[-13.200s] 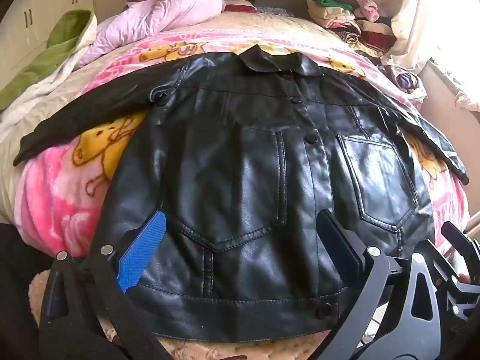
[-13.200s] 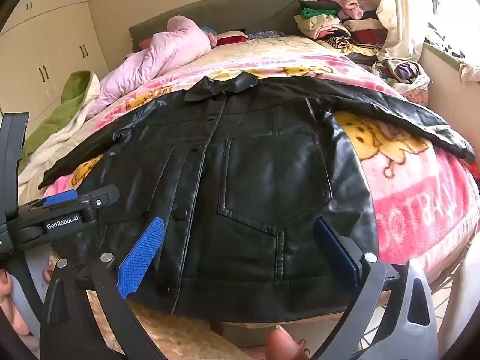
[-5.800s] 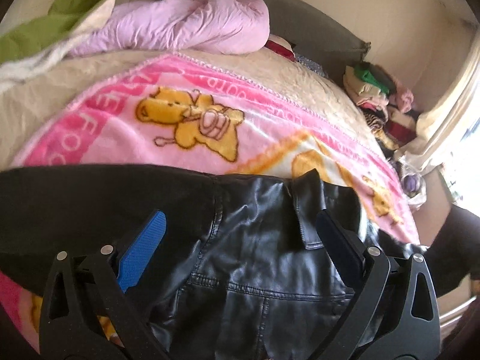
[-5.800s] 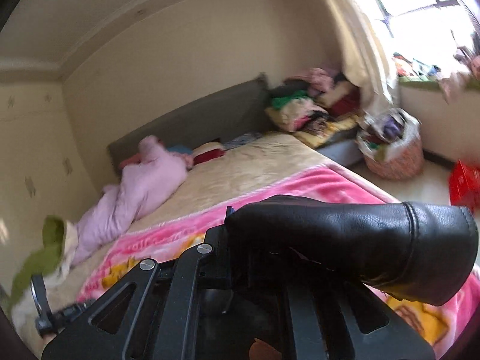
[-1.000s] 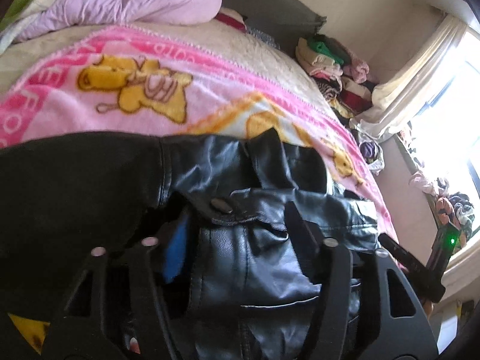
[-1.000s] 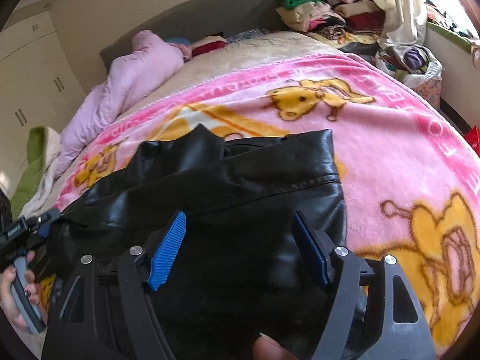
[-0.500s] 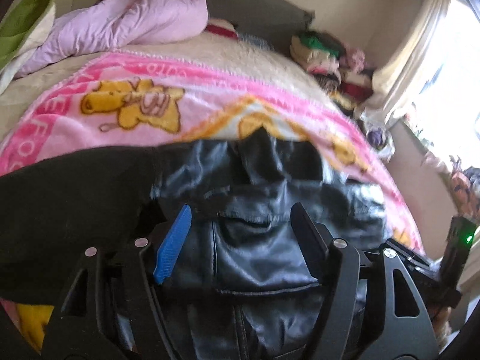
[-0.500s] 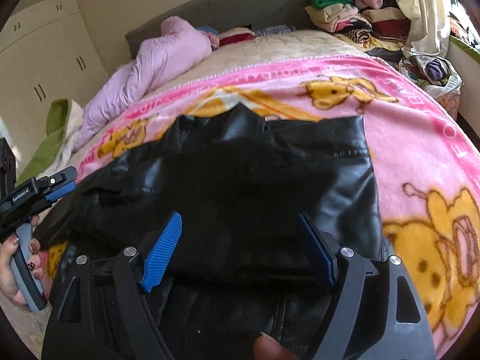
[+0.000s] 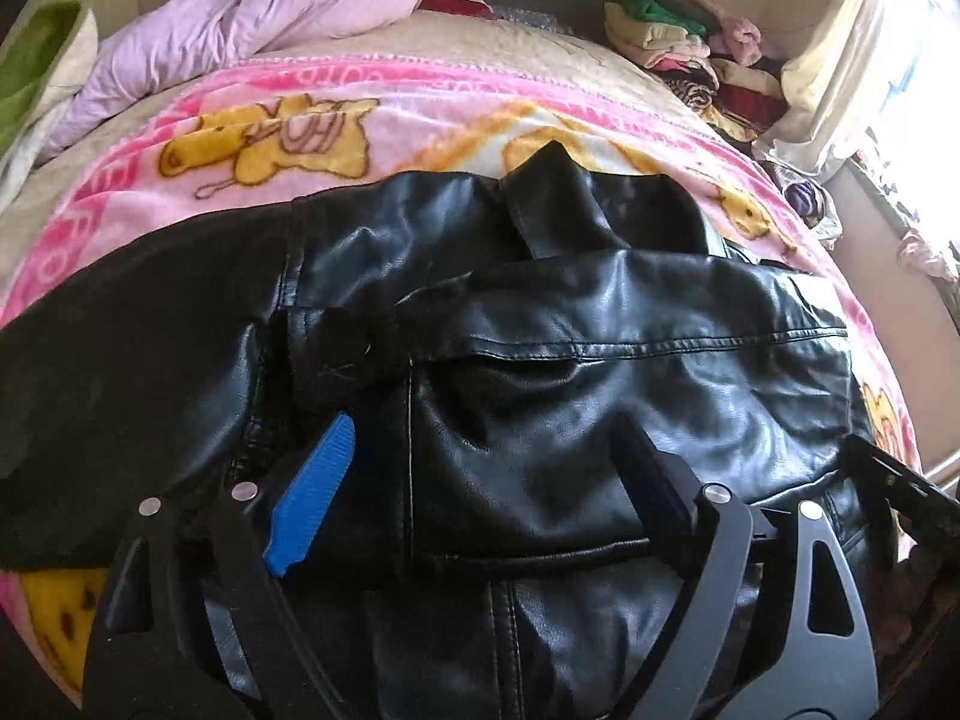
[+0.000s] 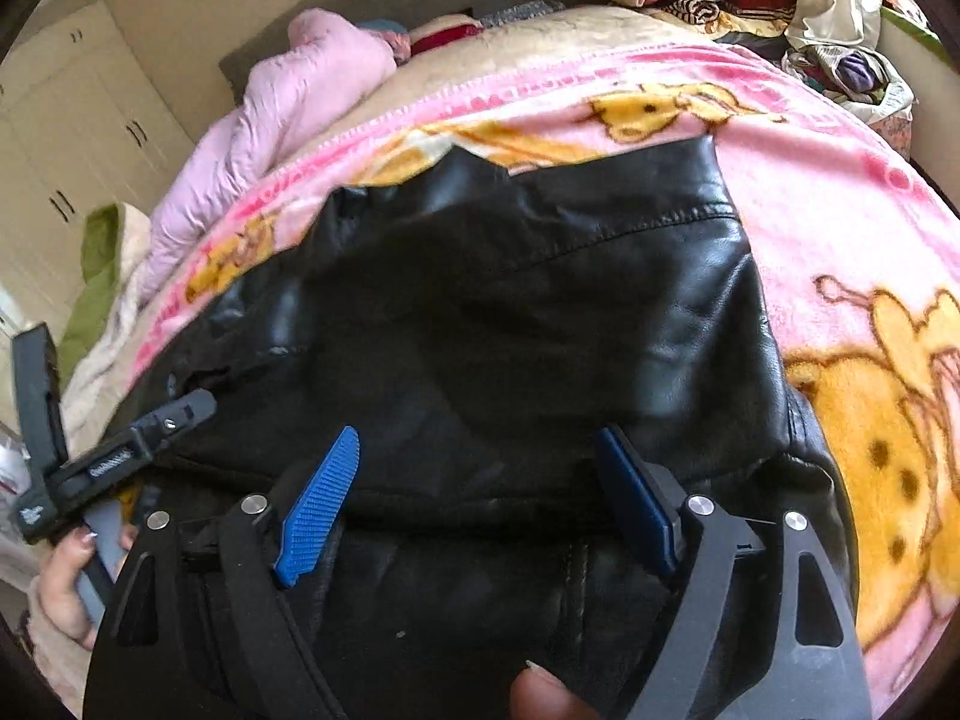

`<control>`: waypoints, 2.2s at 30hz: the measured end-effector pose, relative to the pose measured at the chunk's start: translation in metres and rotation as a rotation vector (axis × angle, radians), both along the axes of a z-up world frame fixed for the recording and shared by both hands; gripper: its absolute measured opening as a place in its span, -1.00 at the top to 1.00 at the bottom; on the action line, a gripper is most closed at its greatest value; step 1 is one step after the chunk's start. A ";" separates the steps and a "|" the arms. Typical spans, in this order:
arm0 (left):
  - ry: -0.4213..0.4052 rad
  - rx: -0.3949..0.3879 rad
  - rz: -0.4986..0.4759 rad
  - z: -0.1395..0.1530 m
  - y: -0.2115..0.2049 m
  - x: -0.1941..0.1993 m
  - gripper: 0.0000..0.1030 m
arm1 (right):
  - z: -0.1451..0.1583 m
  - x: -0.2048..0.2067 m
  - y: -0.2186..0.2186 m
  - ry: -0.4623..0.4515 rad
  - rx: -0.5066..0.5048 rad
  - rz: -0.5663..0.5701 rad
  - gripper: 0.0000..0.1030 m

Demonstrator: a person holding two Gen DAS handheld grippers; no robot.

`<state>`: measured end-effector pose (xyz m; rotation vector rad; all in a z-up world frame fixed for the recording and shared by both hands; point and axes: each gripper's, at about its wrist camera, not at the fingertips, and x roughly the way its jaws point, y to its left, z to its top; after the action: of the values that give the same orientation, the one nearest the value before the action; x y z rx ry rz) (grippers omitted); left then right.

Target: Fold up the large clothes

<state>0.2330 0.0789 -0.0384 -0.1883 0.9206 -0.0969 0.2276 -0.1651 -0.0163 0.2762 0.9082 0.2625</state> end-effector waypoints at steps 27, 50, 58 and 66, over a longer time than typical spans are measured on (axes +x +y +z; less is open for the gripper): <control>-0.125 -0.084 0.141 0.039 0.058 -0.070 -0.82 | 0.064 -0.056 0.087 -0.226 -0.071 0.153 -0.91; -0.174 -0.091 0.281 0.059 0.146 -0.116 -0.82 | 0.093 -0.055 0.168 -0.279 -0.065 0.257 -0.91; -0.175 -0.132 0.351 0.051 0.176 -0.127 -0.82 | 0.092 -0.050 0.201 -0.282 -0.056 0.289 -0.91; -0.172 -0.132 0.481 0.047 0.214 -0.142 -0.82 | 0.085 -0.044 0.237 -0.267 -0.055 0.324 -0.91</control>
<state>0.0910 0.2925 0.0087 -0.5108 0.6772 0.2691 0.1832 0.0714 0.0683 0.0385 0.6912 0.5591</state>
